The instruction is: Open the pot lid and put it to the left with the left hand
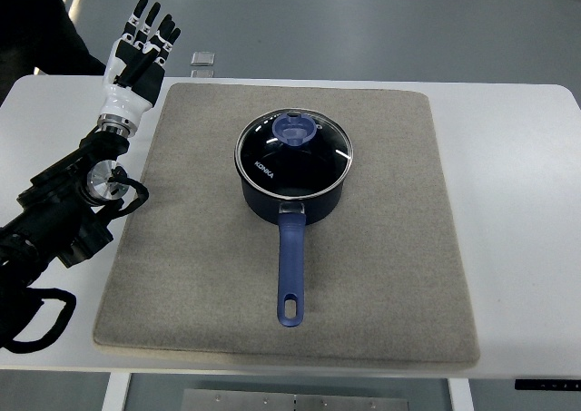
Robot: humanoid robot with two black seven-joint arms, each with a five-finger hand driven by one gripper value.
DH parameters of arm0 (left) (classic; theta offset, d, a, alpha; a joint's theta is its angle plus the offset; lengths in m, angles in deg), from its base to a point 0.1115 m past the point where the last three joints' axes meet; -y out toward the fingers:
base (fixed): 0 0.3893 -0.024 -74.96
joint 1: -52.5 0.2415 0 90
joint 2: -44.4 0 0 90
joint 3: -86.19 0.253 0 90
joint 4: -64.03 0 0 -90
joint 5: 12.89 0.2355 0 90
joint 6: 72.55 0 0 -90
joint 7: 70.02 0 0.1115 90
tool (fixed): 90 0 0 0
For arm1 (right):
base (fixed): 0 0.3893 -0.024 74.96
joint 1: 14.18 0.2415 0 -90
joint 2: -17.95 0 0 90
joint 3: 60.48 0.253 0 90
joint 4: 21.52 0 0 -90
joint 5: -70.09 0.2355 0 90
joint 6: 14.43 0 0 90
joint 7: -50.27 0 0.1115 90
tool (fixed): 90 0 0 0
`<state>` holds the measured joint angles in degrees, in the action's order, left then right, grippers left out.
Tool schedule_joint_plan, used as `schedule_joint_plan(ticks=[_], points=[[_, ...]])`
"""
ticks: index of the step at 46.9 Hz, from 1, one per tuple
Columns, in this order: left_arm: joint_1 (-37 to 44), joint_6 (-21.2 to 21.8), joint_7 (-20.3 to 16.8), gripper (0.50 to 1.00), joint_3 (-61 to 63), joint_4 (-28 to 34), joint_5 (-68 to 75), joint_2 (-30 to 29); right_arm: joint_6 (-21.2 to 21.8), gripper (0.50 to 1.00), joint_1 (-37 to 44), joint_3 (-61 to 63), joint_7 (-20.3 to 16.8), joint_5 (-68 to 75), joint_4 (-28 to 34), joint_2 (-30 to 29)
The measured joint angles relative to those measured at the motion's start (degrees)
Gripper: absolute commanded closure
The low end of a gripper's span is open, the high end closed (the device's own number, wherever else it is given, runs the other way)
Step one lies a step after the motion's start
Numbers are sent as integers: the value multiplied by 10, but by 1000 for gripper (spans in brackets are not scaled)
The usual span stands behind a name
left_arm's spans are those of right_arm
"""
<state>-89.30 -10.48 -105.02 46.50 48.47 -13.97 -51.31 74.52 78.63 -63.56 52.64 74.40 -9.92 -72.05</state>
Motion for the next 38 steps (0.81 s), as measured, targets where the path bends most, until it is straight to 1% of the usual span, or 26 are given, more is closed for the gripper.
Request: schedule_joint_plan(ticks=[38], points=[[-1, 3, 0, 510, 2, 0, 2, -2, 0, 585, 0, 0, 0, 0, 0, 0]])
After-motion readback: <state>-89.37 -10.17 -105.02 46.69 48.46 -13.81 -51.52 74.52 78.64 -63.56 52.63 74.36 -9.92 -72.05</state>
